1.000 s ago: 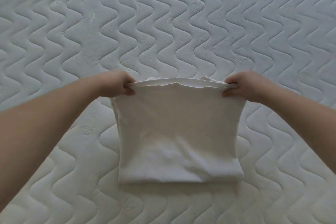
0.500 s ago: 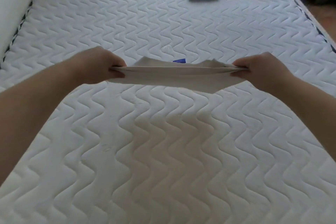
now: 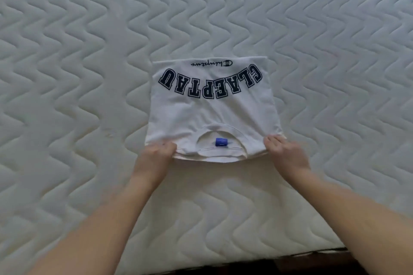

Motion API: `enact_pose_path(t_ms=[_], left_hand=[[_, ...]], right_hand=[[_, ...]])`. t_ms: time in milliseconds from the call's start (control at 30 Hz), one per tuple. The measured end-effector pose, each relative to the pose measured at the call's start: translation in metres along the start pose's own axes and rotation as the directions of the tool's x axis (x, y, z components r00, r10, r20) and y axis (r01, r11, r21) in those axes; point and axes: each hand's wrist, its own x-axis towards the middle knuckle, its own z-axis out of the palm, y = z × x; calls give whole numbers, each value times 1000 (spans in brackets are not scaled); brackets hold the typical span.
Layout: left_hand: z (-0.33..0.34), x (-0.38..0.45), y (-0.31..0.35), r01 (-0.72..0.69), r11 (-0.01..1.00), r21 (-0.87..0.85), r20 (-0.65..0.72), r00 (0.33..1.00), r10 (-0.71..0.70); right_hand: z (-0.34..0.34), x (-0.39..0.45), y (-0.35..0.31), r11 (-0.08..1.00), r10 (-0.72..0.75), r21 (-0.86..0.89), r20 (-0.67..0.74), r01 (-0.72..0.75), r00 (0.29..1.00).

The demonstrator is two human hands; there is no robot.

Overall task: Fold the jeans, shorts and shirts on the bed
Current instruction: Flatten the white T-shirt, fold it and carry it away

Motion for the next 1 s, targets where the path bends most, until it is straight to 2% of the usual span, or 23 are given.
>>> enact_pose_path(t_ms=[100,200,267,333,433,467,500,533,567,600,667,733,833,900,1000], left_hand=[[33,-28,11,-13,1000,-3,-80,997,12],[45,-39,12,-7,997,79,-108,994,15],[50,-44,19,18,995,97,-36,999,-14],[52,-51,28,79,996,52,145,986,-85],[61,-64,33,196,980,-26,325,929,-177],[60,-64,31,222,971,-90,324,928,-183],[58,-64,29,251,951,-180,259,945,-200],[55,-61,25,281,918,-281,134,958,-252],[52,-58,21,328,867,-375,25,939,-344],[49,-53,15,395,793,-464,-18,891,-454],[48,-41,2,542,594,-595,82,775,-626],[47,-28,-8,661,399,-636,222,651,-726],[47,-15,-16,717,241,-654,268,518,-813],[49,-10,-20,718,181,-673,295,484,-824],[52,-8,-24,717,165,-677,328,494,-805]], right_hand=[[19,-17,-8,998,60,2,38,-60,997],[22,-26,-9,997,81,-20,87,-79,993],[22,-31,-9,995,98,-31,124,-95,987],[20,-37,-15,989,143,-57,242,-133,960],[27,-57,-26,963,249,-38,488,-265,837],[28,-61,-28,941,279,25,509,-338,814],[28,-63,-30,897,327,125,459,-424,826],[25,-62,-30,825,411,248,355,-508,840],[23,-60,-28,738,517,358,246,-573,820],[21,-55,-26,653,616,434,172,-620,769],[19,-42,-18,527,706,506,187,-683,683],[22,-30,-10,465,712,503,276,-729,645],[27,-18,-1,409,738,475,329,-779,589],[27,-13,2,368,767,462,340,-807,545],[24,-9,8,390,756,427,357,-816,549]])
